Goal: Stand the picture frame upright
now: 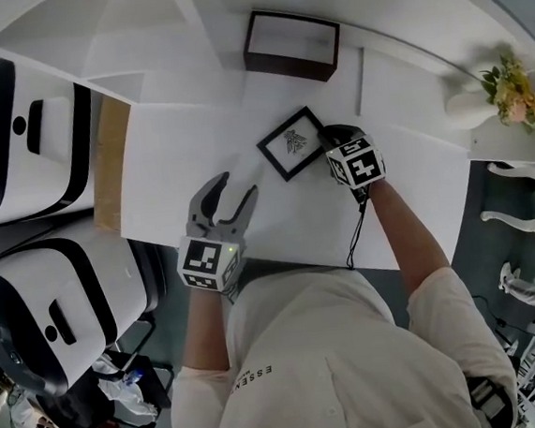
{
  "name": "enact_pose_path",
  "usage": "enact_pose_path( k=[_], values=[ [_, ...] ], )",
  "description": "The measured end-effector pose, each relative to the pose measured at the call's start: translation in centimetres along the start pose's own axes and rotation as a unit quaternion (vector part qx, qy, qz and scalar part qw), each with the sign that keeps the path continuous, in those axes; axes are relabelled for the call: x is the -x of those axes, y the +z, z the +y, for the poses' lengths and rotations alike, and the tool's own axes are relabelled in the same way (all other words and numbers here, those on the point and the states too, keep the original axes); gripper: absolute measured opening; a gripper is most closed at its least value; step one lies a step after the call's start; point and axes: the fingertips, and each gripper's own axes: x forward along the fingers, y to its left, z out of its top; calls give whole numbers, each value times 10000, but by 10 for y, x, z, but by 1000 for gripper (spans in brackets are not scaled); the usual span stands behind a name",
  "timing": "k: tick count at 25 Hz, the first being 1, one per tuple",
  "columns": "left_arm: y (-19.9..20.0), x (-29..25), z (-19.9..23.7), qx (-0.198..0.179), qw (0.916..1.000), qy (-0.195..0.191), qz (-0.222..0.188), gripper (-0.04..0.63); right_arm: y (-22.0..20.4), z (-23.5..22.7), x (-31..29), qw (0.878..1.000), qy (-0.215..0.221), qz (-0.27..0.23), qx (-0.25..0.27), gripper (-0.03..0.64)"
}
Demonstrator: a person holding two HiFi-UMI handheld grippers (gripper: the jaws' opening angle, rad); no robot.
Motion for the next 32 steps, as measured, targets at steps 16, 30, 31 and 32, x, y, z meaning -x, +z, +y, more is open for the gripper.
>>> enact_pose_path(
  k=[16, 30, 31, 32],
  values=[
    [-10, 41, -20, -184, 9991, -382, 31, 212, -51, 38, 34, 9963, -376, 400, -666, 77],
    [-41, 100, -44, -380, 9966, -729, 87, 212, -104, 85, 72, 9866, -879, 303, -1343, 77],
    [-44, 104, -45, -389, 9964, -743, 95, 212, -108, 88, 75, 9855, -923, 302, -1389, 77],
    [-46, 108, -47, -392, 9963, -760, 101, 212, -113, 91, 78, 9842, -974, 313, -1443, 77]
  ],
)
